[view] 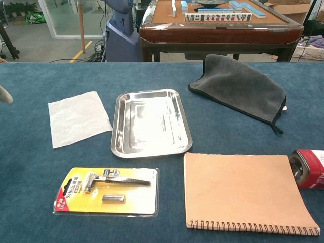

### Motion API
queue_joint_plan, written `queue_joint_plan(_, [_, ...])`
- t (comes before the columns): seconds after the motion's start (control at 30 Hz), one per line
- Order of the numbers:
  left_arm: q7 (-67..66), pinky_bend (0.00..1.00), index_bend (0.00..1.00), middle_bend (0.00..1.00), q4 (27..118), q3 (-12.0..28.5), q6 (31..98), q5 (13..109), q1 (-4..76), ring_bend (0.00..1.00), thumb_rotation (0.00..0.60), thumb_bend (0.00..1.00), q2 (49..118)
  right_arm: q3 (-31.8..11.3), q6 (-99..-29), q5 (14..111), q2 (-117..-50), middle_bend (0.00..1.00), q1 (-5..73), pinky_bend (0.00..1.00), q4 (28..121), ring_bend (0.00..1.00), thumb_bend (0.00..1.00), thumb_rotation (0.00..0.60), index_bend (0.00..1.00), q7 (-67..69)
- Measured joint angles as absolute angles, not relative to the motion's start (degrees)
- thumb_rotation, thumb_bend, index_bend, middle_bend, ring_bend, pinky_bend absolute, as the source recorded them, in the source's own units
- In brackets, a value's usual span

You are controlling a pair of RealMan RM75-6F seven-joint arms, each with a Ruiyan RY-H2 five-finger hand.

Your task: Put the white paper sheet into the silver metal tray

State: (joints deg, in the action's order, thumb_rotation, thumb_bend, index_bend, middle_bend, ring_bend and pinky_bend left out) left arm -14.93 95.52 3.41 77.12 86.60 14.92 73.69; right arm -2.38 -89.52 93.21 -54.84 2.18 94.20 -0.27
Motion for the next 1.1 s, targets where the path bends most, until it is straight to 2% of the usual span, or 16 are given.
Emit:
queue_joint_plan(0.13, [-15.0,0.13,0.35,0.32,91.9,4.1,72.9,85.7,17.8,0.30,0.600,0.33,76.4,-2.3,-89.1,92.5,-54.9,0.24,2.0,0.20,94.1,0.14,0.09,0.600,0.17,-0.1])
queue_joint_plan(0.27, [-15.5,0.13,0.30,0.32,88.2,4.7,69.8,84.5,20.2,0.26,0.600,0.25,79.5,-2.1,-89.0,92.2,-55.3,0.24,1.9,0.20,93.9,0.14,0.09,0.600,0.17,0.2])
queue_joint_plan(0.37, [-15.9,0.13,0.30,0.32,85.4,5.1,68.4,83.6,21.5,0.25,0.600,0.22,81.8,-2.0,-88.9,91.9,-55.4,0.24,1.8,0.20,93.7,0.14,0.09,0.600,0.16,0.4])
queue_joint_plan(0.63, [-16.6,0.13,0.30,0.32,79.2,5.7,66.2,81.5,23.8,0.24,0.600,0.22,86.8,-1.9,-88.9,91.4,-55.6,0.24,1.6,0.20,93.4,0.14,0.09,0.600,0.17,0.8])
queue_joint_plan(1.1, [-17.5,0.13,0.29,0.31,73.7,6.1,63.9,78.3,25.9,0.24,0.600,0.22,91.5,-1.7,-88.9,90.8,-56.0,0.24,1.2,0.20,92.5,0.14,0.09,0.600,0.17,1.9])
